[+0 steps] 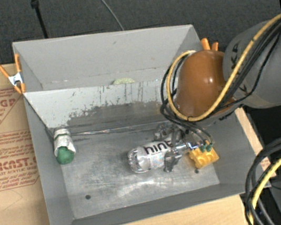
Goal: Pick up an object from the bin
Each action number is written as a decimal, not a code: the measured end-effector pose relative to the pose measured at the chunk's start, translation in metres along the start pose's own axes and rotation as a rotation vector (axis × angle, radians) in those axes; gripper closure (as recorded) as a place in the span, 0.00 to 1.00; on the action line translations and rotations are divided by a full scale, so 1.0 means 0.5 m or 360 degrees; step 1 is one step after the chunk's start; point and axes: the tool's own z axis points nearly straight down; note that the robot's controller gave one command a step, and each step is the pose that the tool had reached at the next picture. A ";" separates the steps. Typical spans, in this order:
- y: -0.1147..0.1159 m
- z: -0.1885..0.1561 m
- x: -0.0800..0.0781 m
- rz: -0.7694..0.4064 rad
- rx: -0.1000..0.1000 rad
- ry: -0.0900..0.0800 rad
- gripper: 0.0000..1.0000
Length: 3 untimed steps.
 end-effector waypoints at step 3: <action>0.026 0.001 -0.028 -0.0040 -0.0007 0.0045 1.00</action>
Offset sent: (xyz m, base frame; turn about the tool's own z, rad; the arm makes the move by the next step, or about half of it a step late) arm 0.0404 -0.0010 -0.0746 -0.0126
